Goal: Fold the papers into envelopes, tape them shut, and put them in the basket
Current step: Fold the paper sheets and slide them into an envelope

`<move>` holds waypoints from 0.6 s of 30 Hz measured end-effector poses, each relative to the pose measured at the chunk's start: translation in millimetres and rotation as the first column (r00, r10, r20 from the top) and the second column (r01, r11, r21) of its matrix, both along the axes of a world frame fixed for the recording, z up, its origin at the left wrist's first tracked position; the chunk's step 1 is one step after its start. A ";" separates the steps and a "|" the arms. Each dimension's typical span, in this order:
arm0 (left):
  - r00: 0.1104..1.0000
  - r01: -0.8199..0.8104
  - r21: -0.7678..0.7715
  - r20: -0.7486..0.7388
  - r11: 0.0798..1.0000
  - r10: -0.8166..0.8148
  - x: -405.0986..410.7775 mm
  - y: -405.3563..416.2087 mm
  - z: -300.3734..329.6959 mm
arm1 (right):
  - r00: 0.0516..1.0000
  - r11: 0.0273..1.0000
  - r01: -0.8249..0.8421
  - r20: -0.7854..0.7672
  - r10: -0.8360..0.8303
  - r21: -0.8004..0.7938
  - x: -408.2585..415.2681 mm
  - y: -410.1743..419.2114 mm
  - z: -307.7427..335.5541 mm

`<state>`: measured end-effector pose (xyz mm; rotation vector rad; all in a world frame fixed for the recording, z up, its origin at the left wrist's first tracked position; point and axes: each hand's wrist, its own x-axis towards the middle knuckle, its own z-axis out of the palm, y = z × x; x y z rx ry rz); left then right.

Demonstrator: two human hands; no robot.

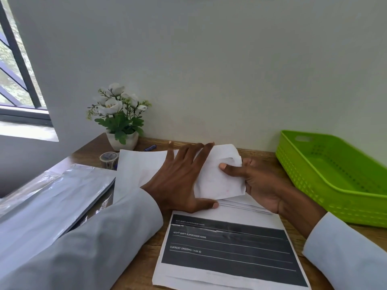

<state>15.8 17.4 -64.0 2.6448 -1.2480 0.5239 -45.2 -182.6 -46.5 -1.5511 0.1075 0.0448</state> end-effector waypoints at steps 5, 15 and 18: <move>1.000 -0.010 -0.009 0.006 1.000 0.010 9.9 12.0 5.6 | 0.997 0.979 -0.023 0.075 0.008 0.200 -0.3 -12.0 6.4; 0.997 0.011 -0.015 0.081 1.000 -0.010 19.6 21.2 6.4 | 0.995 0.981 -0.019 0.100 -0.001 0.195 3.9 -14.0 3.6; 0.996 -0.001 -0.015 0.088 1.000 0.003 25.8 31.1 9.8 | 0.984 0.976 0.051 0.156 -0.085 0.210 6.6 -18.4 5.8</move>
